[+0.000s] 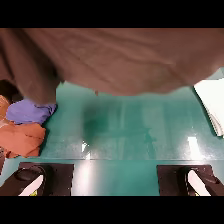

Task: Fold the shirts.

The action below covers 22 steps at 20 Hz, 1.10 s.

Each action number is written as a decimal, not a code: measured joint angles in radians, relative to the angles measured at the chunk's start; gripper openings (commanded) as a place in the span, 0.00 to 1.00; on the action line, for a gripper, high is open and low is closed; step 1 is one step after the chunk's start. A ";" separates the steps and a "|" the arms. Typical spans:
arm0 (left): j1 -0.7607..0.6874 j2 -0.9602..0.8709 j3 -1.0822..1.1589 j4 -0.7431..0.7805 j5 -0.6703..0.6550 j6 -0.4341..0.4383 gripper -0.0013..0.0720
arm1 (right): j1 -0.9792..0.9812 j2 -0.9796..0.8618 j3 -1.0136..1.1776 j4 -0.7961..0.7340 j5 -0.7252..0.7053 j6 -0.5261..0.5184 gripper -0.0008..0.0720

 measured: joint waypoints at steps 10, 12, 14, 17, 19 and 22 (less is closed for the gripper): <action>0.001 -0.158 -0.463 -0.105 -0.171 0.056 0.05 | 0.180 -0.421 0.031 -0.084 0.266 0.101 0.03; 0.001 -0.235 -0.618 -0.095 -0.082 0.075 0.05 | 0.237 -0.530 -0.032 -0.118 0.257 0.105 0.03; 0.010 -0.333 -0.707 -0.055 0.034 0.079 0.05 | 0.273 -0.630 -0.074 -0.134 0.209 0.105 0.03; 0.050 -0.470 -0.734 -0.024 0.196 0.062 0.05 | 0.298 -0.753 -0.072 -0.145 0.136 0.105 0.03; 0.084 -0.533 -0.714 -0.016 0.273 0.050 0.06 | 0.304 -0.810 -0.040 -0.147 0.100 0.105 0.03; 0.129 -0.582 -0.680 -0.022 0.337 0.042 0.63 | 0.310 -0.861 0.013 -0.150 0.060 0.104 0.50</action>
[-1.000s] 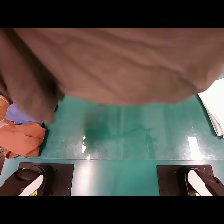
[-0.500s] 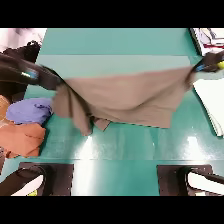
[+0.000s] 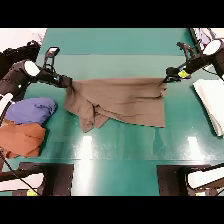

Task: Fold the shirts.

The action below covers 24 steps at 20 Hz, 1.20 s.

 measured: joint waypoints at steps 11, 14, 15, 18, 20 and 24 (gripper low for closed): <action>0.135 0.089 -0.024 -0.118 -0.272 -0.044 0.71 | -0.057 0.133 -0.131 -0.002 0.019 -0.011 0.57; 0.131 0.177 -0.214 -0.214 -0.264 -0.047 0.71 | -0.072 0.237 -0.274 -0.001 -0.019 -0.019 0.57; 0.124 0.199 -0.281 -0.245 -0.251 -0.048 0.71 | -0.077 0.270 -0.317 -0.001 -0.035 -0.021 0.57; 0.095 0.233 -0.444 -0.317 -0.172 -0.048 0.71 | -0.081 0.346 -0.415 0.000 -0.074 -0.023 0.57; 0.084 0.243 -0.509 -0.361 -0.074 -0.049 0.71 | -0.084 0.375 -0.451 -0.001 -0.087 -0.024 0.57; 0.074 0.245 -0.561 -0.447 0.089 -0.043 0.71 | -0.084 0.397 -0.480 0.000 -0.085 -0.025 0.57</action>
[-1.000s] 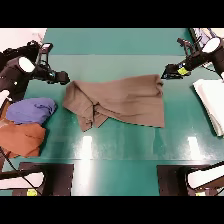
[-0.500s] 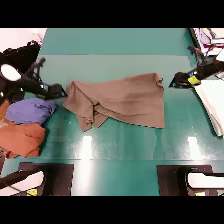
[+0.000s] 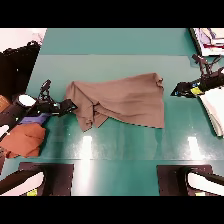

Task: Fold the shirts.

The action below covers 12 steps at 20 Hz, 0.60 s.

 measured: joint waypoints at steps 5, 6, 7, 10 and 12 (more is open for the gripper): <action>-0.007 -0.023 -0.017 -0.175 0.005 0.144 0.70 | 0.000 0.008 -0.009 0.000 0.002 0.000 0.57; -0.016 -0.026 -0.018 -0.206 -0.010 0.173 0.70 | 0.000 0.008 -0.009 0.001 0.002 0.000 0.57; -0.031 -0.027 -0.019 -0.232 -0.024 0.198 0.70 | 0.000 0.008 -0.010 0.000 0.001 0.000 0.57; -0.085 -0.030 -0.016 -0.274 -0.050 0.241 0.69 | 0.000 0.008 -0.010 0.000 0.002 0.000 0.57; -0.104 -0.028 -0.007 -0.286 -0.069 0.255 0.69 | 0.000 0.008 -0.010 0.000 0.005 0.000 0.57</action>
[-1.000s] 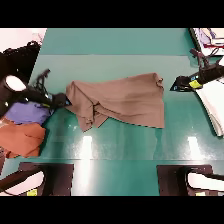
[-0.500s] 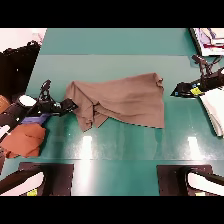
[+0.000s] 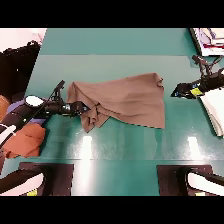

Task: Fold the shirts.

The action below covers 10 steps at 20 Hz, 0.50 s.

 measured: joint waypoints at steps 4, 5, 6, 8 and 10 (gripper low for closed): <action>-0.017 0.004 0.046 -0.010 -0.044 0.013 0.69 | 0.000 0.000 0.000 0.000 0.005 0.000 0.57; -0.018 0.004 0.060 -0.010 -0.056 0.014 0.69 | 0.000 0.000 0.000 -0.001 0.006 0.000 0.57; -0.019 0.005 0.074 -0.012 -0.071 0.015 0.69 | 0.000 0.000 0.000 -0.001 0.008 0.000 0.57; -0.021 0.005 0.092 -0.012 -0.103 0.015 0.69 | 0.000 0.000 0.000 -0.001 0.009 0.000 0.57; -0.023 0.005 0.101 0.003 -0.132 0.012 0.69 | 0.000 0.000 0.000 -0.001 0.009 0.000 0.57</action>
